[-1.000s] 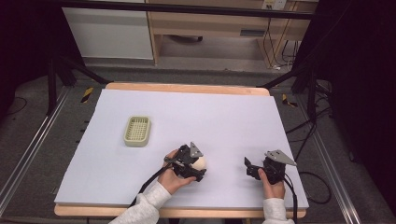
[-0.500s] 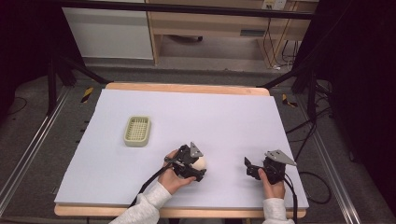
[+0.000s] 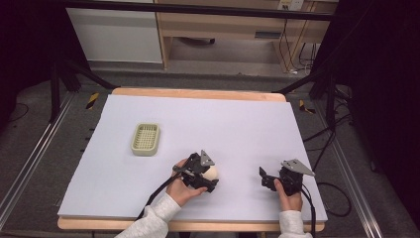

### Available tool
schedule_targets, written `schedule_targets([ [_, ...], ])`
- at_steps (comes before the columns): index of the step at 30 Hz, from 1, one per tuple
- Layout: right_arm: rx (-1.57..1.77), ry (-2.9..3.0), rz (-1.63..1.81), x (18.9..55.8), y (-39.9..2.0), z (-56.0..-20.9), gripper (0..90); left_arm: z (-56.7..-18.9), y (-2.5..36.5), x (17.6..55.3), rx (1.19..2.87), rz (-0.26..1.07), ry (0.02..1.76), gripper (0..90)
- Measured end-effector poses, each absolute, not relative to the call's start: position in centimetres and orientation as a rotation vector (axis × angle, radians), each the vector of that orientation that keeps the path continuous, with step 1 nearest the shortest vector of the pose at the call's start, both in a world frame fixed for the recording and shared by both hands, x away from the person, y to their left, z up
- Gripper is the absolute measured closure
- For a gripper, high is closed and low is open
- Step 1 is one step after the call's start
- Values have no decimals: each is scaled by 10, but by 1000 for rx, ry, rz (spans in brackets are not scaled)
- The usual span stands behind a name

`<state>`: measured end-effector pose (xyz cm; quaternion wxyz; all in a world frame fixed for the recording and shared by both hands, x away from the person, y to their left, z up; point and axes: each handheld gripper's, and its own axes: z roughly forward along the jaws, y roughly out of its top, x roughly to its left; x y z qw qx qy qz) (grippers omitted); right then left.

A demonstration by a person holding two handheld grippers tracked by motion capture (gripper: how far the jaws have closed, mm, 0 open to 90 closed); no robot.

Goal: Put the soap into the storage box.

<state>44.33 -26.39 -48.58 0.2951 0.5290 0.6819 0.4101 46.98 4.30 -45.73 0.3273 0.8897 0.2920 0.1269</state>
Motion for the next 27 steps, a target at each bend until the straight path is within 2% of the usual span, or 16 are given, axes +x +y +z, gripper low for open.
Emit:
schedule_targets([
  [27,1406,1815,1088,444,-264,-486,39,-434,75,464,2307,366,775,225],
])
